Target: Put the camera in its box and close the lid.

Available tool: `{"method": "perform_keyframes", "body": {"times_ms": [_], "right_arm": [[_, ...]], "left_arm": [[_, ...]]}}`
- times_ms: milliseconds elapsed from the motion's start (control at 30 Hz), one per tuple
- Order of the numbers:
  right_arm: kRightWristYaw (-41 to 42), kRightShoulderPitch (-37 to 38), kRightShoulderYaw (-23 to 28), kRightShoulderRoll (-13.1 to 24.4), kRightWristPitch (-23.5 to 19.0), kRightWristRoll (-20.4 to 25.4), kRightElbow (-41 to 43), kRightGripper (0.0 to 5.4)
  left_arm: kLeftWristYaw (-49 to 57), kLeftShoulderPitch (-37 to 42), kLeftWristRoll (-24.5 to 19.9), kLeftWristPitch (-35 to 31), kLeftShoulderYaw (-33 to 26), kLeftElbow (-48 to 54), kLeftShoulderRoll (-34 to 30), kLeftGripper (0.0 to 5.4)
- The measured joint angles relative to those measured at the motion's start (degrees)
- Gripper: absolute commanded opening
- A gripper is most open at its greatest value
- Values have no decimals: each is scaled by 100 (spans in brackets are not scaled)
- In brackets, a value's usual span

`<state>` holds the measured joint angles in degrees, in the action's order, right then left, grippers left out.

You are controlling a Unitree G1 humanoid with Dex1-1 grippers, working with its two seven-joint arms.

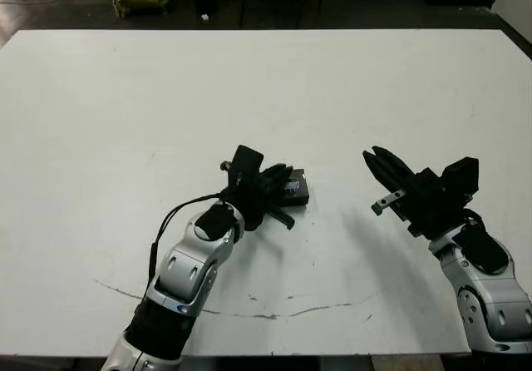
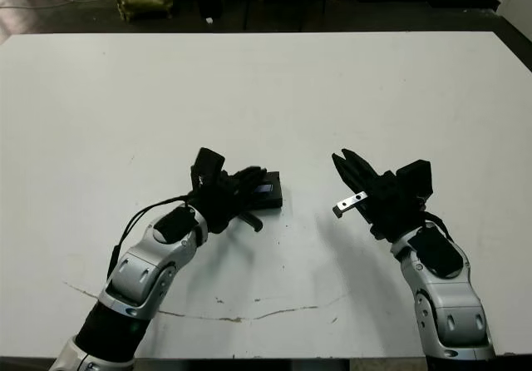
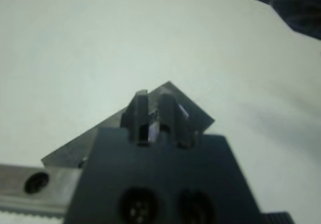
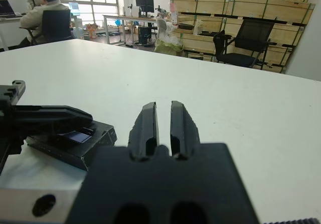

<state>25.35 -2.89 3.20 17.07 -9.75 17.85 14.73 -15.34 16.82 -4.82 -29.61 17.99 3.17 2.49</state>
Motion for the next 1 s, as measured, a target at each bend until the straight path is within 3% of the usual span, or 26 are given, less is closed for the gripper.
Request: {"method": "perform_keyframes", "body": {"times_ms": [300,667,1000], "right_arm": [[-2,2,1,7,-14,-37,14,0],[14,2,-1,7,-14,-44,3,0],[28,24,-5,7,-5,-55,2,0]], "left_arm": [[-99,305,133,-690,144,-103,-118,2],[-142,446,250,-562,301,-386,-282,2],[-123,425,80,-617,-155,-425,-212,2]]}}
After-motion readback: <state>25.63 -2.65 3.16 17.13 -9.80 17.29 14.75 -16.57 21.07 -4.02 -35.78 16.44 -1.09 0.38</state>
